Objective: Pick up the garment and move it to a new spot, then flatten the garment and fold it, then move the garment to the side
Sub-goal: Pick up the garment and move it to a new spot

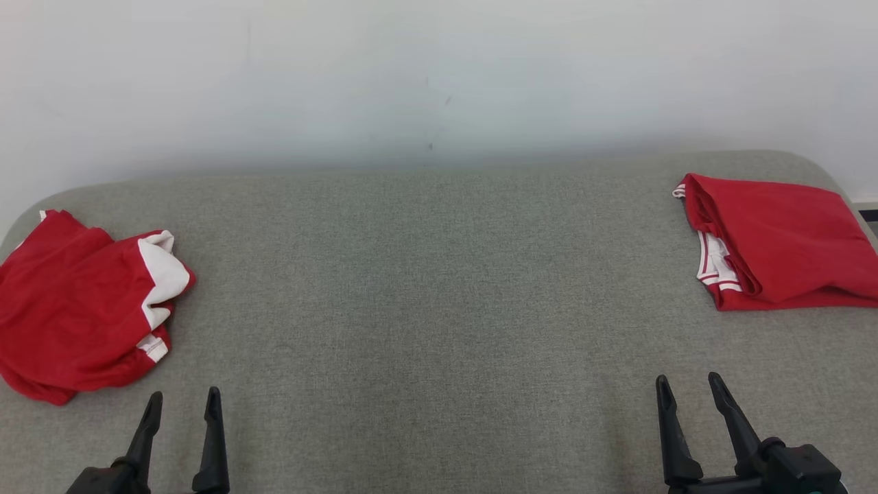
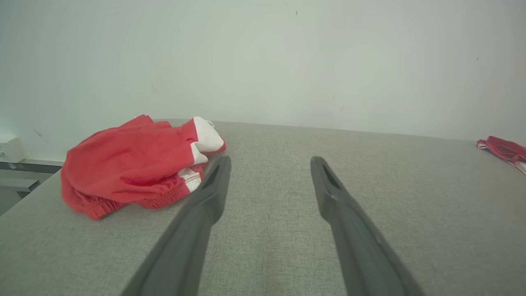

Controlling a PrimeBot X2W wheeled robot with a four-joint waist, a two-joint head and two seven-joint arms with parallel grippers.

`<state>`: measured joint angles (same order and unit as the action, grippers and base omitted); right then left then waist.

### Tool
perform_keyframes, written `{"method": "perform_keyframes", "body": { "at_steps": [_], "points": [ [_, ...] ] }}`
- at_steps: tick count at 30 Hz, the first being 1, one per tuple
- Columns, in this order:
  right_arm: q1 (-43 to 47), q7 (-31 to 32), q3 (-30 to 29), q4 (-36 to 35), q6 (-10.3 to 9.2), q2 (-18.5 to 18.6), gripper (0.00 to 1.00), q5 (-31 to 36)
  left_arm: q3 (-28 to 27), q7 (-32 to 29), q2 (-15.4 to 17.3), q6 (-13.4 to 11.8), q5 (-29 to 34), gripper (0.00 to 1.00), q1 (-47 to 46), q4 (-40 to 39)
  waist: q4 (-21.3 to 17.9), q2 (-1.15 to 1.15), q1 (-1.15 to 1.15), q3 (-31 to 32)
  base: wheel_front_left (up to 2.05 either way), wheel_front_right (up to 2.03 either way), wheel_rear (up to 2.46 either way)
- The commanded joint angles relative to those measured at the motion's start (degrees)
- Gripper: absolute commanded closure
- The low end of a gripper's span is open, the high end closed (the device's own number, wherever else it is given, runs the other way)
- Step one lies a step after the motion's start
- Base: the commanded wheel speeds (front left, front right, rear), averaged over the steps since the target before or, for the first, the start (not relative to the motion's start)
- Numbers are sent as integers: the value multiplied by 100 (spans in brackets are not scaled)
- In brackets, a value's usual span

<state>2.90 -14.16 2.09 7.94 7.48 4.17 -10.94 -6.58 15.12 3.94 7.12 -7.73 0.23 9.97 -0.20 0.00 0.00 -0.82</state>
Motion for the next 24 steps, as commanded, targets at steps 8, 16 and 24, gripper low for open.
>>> {"method": "perform_keyframes", "body": {
  "at_steps": [8, 16, 24],
  "points": [
    [-3, -49, -18, 54, -1, -44, 0, 88, 12, 2, -9, 31, 22, 0, -68, 44, 37, 0, 0, -29, 0, 0, 0],
    [-43, -62, 25, 54, -1, -70, 0, 98, -107, 2, -17, 2, -16, 0, -124, 12, 295, 0, 0, -106, 0, 0, 0],
    [-139, -71, 69, 163, -1, -93, 0, 87, -190, 2, 33, -16, -2, 0, -256, 51, 1073, 0, 0, -223, 0, 0, 0]
  ]
}}
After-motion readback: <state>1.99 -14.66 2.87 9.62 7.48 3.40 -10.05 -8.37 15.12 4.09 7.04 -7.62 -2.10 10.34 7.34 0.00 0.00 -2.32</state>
